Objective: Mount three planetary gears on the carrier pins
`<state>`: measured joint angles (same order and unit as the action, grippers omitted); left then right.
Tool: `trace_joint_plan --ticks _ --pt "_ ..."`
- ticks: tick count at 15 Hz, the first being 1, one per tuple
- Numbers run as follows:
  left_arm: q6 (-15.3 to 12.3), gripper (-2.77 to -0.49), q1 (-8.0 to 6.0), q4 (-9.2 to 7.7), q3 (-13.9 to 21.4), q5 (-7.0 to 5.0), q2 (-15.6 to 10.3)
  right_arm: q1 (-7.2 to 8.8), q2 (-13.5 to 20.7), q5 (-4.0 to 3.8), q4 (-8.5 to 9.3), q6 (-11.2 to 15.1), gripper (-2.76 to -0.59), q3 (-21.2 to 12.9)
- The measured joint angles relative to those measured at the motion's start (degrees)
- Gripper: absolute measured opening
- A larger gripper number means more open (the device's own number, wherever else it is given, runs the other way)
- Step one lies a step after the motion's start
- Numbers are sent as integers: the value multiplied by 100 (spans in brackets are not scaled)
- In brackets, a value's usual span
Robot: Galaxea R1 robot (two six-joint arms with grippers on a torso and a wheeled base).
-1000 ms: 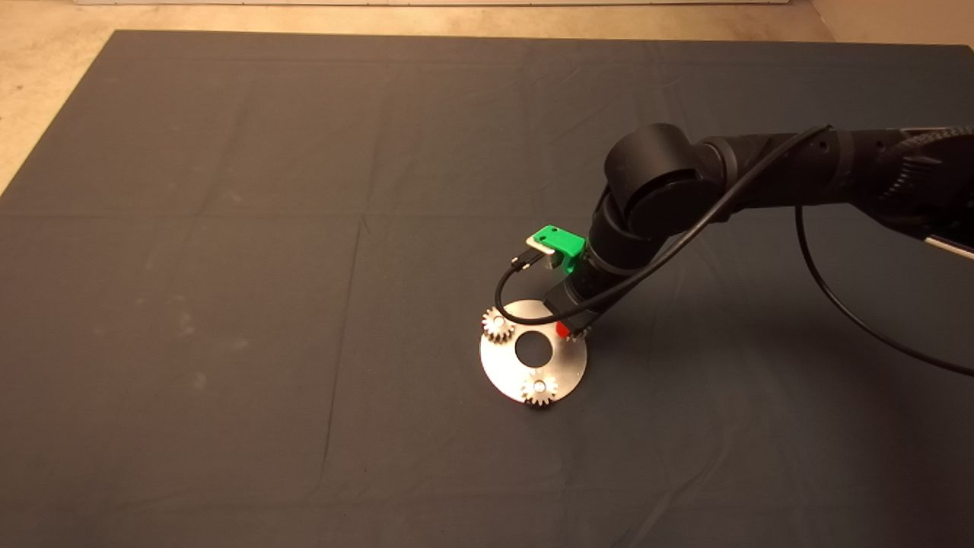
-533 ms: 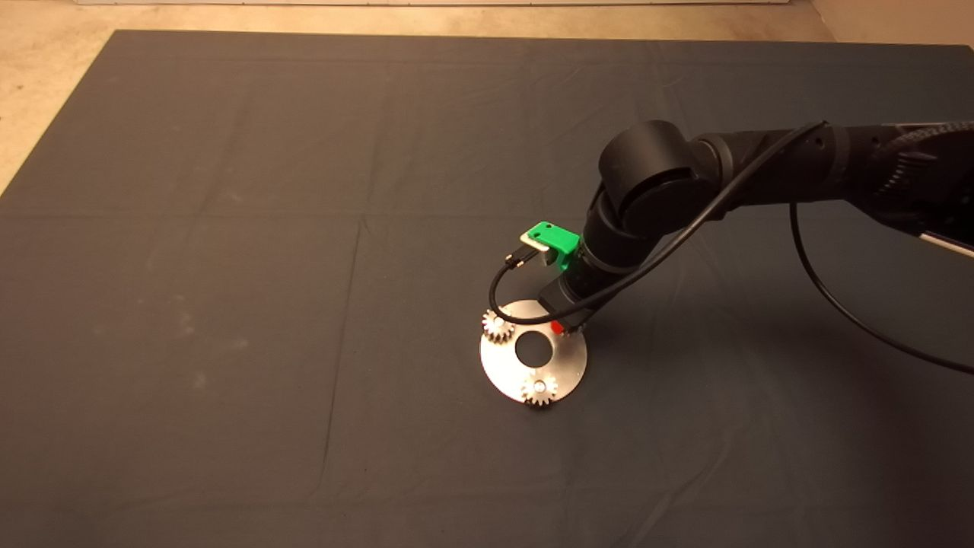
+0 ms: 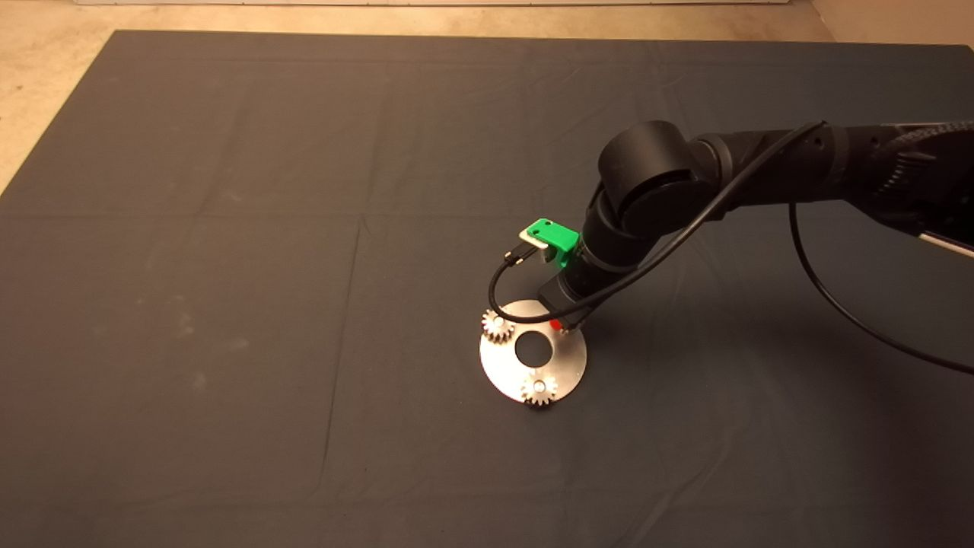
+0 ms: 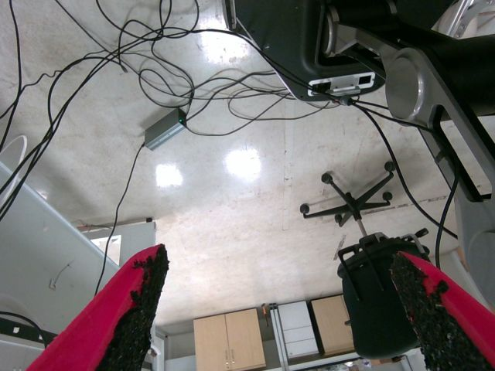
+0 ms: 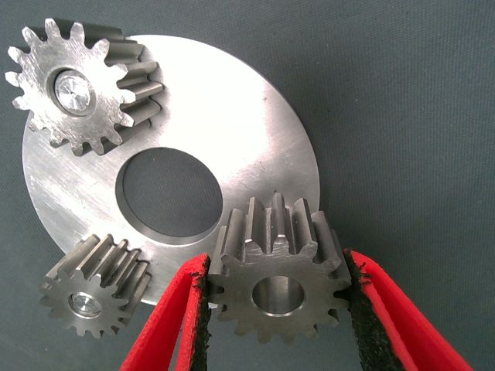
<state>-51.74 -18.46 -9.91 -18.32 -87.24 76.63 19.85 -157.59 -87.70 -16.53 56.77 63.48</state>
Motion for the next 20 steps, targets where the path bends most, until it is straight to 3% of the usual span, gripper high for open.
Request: trace_joint_plan --ticks 20 --pt "6 -122 0 -1 0 0 -1 -1 26 -1 -15 -16 -231 0"
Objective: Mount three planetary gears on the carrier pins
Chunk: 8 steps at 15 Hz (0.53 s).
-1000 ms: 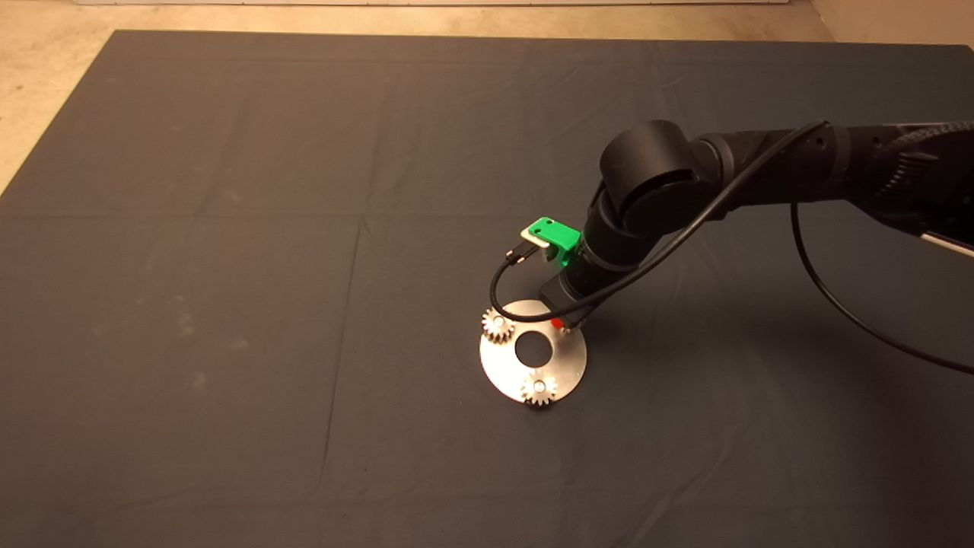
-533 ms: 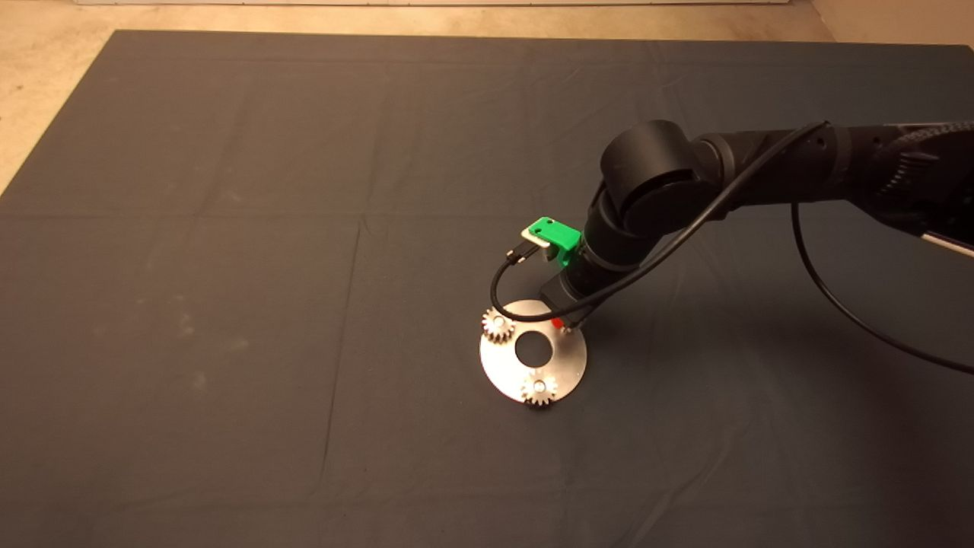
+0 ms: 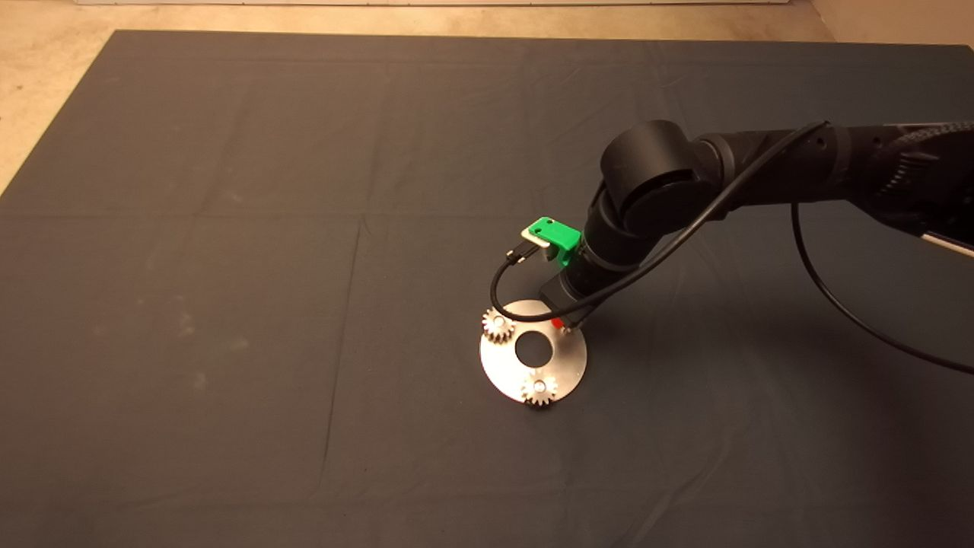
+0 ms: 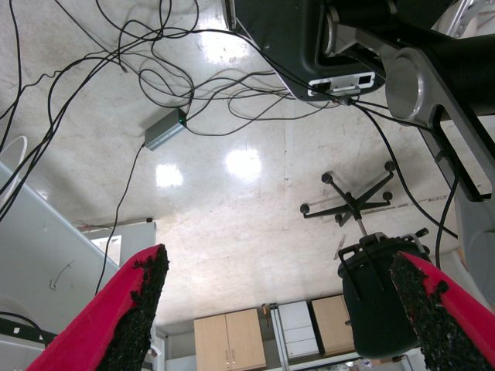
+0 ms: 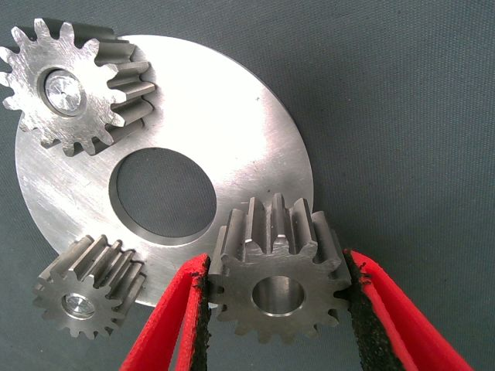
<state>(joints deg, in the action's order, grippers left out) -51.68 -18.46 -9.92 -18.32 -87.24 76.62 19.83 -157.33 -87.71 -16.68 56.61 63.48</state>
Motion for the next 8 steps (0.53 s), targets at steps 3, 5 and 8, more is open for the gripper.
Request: trace_joint_plan --ticks 3,5,8 --pt "2 -122 0 0 0 0 -2 0 0 0 -2 0 -231 -5" --pt "2 -122 0 -2 0 0 -22 0 3 0 -5 2 -232 -55" --pt "5 -122 0 -5 0 0 -29 -2 5 0 -5 0 -231 -102"
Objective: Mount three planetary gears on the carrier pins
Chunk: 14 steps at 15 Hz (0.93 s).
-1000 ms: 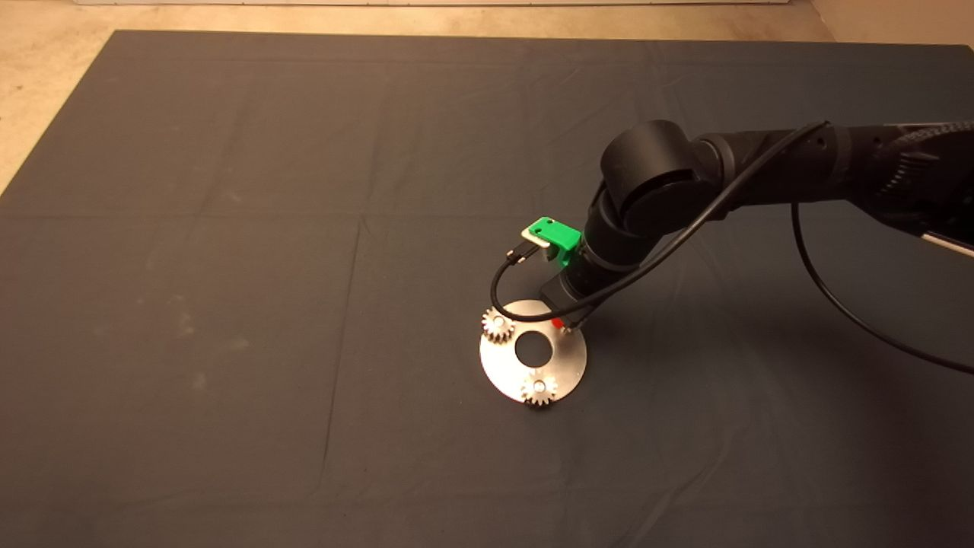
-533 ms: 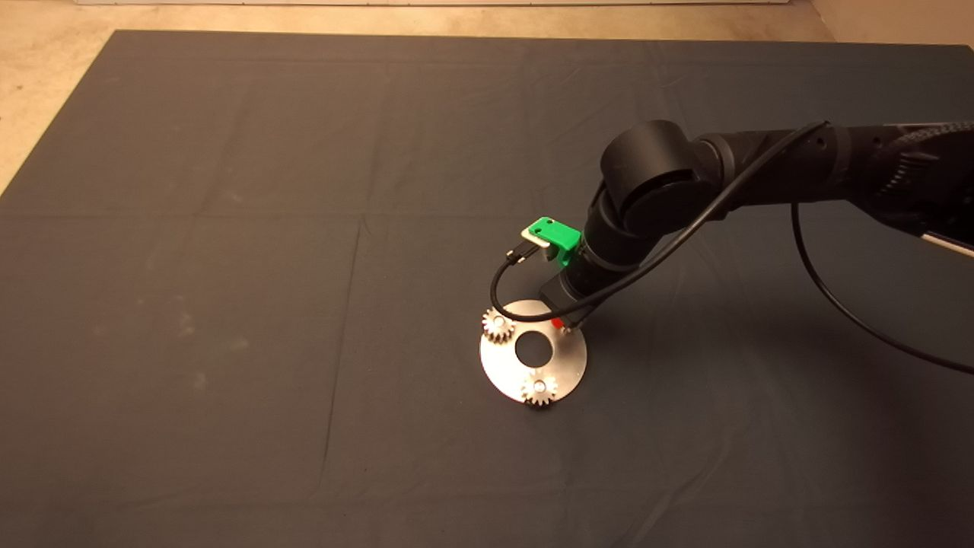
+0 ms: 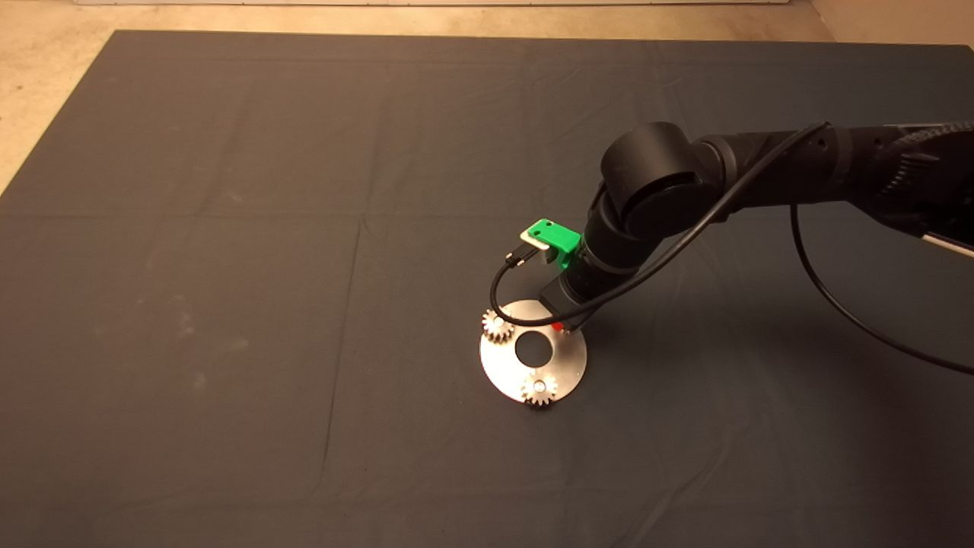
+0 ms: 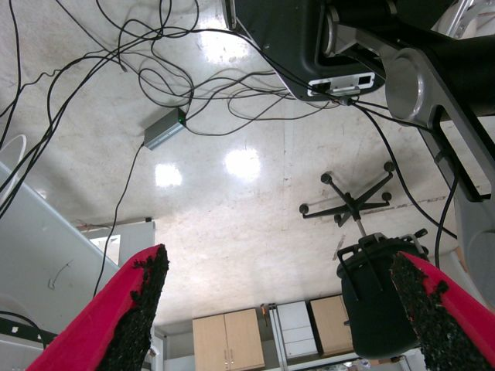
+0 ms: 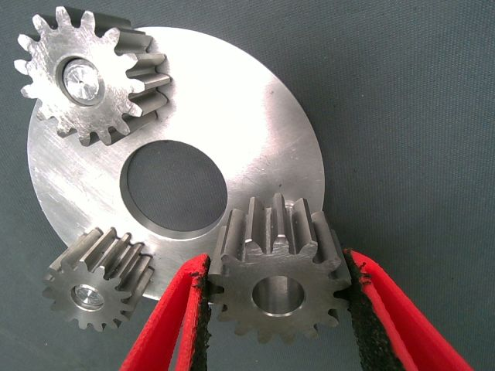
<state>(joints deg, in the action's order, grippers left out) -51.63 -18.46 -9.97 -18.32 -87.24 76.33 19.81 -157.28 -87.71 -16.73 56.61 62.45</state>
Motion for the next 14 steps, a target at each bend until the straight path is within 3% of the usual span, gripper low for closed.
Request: trace_joint_plan --ticks 14 --pt "1 -122 0 -11 0 0 -33 -29 113 -11 -100 0 -232 -16"
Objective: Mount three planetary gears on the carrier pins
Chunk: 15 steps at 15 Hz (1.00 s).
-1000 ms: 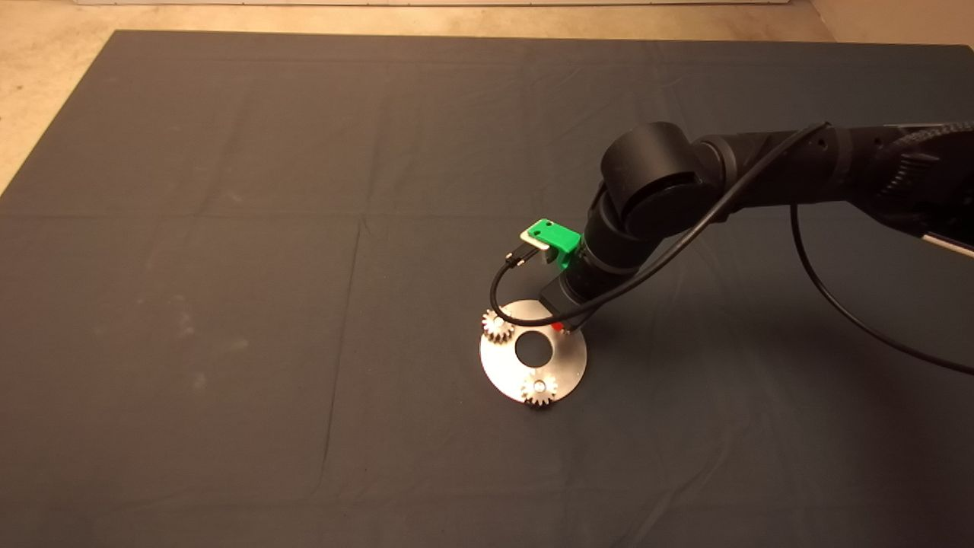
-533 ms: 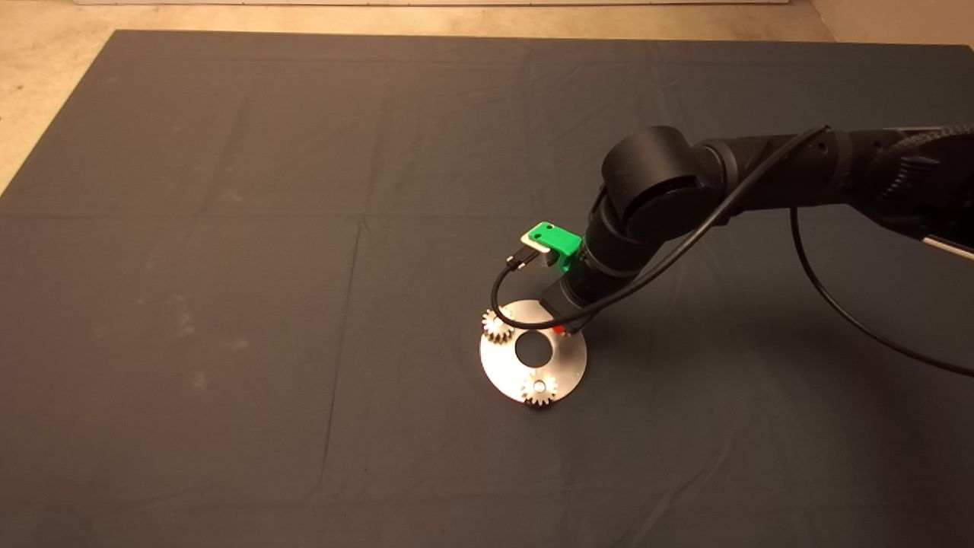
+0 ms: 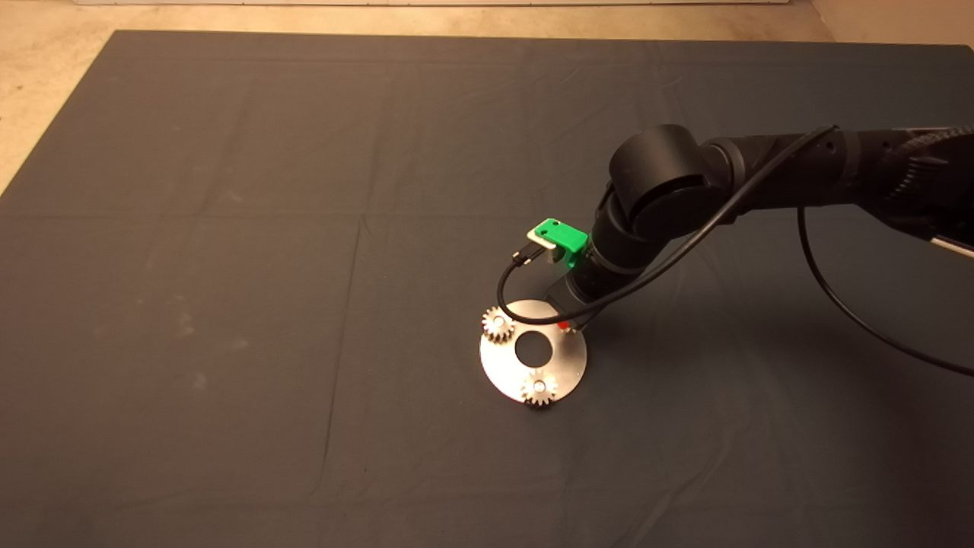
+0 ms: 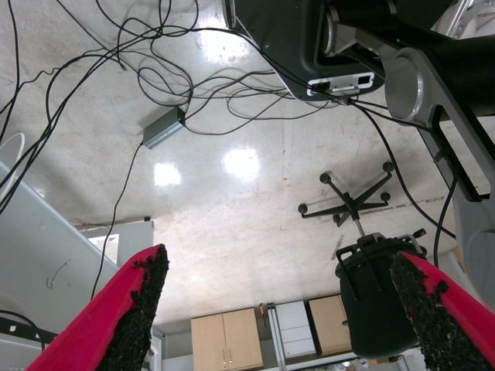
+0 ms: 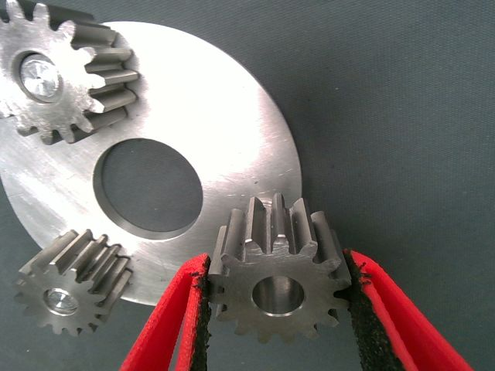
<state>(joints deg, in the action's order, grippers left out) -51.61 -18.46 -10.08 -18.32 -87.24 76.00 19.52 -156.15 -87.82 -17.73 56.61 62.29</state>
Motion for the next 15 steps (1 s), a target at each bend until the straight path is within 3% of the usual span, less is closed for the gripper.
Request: trace_joint_plan --ticks 15 --pt "2 -122 0 0 0 0 0 -95 -2 -10 -51 -2 -232 -63"
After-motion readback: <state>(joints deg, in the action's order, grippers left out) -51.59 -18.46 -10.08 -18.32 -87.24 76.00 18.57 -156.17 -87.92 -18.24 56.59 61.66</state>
